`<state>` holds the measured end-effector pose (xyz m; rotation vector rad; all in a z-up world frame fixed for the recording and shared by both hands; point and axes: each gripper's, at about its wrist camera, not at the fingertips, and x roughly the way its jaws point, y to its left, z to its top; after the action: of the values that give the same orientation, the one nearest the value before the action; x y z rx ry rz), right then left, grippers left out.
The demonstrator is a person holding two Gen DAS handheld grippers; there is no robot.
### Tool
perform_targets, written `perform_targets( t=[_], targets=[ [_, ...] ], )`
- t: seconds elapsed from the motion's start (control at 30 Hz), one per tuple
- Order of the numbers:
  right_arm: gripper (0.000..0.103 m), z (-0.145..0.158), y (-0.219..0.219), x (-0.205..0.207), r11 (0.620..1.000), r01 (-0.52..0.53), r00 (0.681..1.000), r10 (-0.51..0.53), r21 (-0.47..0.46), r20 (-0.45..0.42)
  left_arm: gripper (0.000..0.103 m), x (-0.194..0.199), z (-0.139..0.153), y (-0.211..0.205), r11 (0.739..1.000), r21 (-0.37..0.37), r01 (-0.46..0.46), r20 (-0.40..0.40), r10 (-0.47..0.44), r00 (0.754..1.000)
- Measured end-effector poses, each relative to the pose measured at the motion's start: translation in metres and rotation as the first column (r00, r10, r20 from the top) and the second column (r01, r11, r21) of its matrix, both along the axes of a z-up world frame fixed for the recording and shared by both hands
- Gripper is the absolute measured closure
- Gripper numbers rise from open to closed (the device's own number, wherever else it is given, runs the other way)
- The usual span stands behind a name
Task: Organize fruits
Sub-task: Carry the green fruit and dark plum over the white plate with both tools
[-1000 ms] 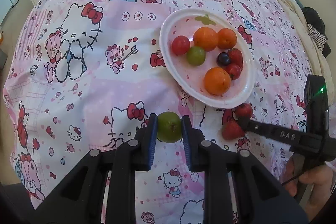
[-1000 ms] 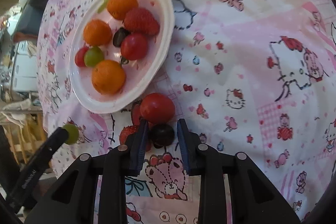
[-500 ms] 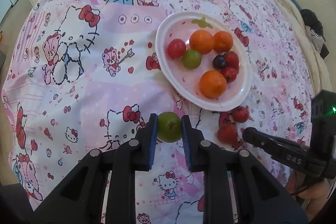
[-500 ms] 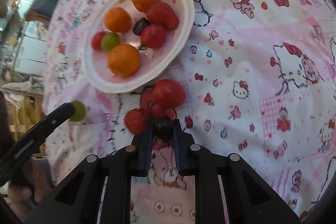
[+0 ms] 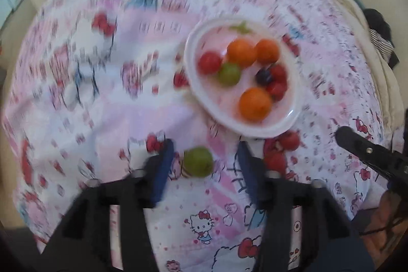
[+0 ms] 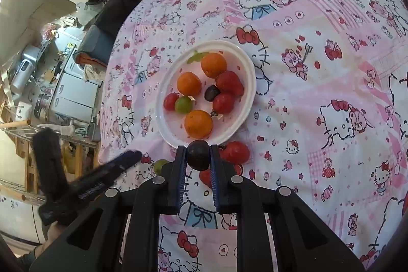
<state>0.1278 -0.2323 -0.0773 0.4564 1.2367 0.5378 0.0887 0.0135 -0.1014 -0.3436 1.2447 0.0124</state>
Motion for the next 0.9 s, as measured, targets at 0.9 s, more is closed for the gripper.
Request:
perform_targets(
  t=[0.9],
  targets=[
    [0.085,0.028,0.002,0.028,0.999,0.021,0.995,-0.018,-0.033,0.097,0.078,0.027,0.063,-0.013,0.981,0.182,0.065,0.163,-0.096,0.982]
  ],
)
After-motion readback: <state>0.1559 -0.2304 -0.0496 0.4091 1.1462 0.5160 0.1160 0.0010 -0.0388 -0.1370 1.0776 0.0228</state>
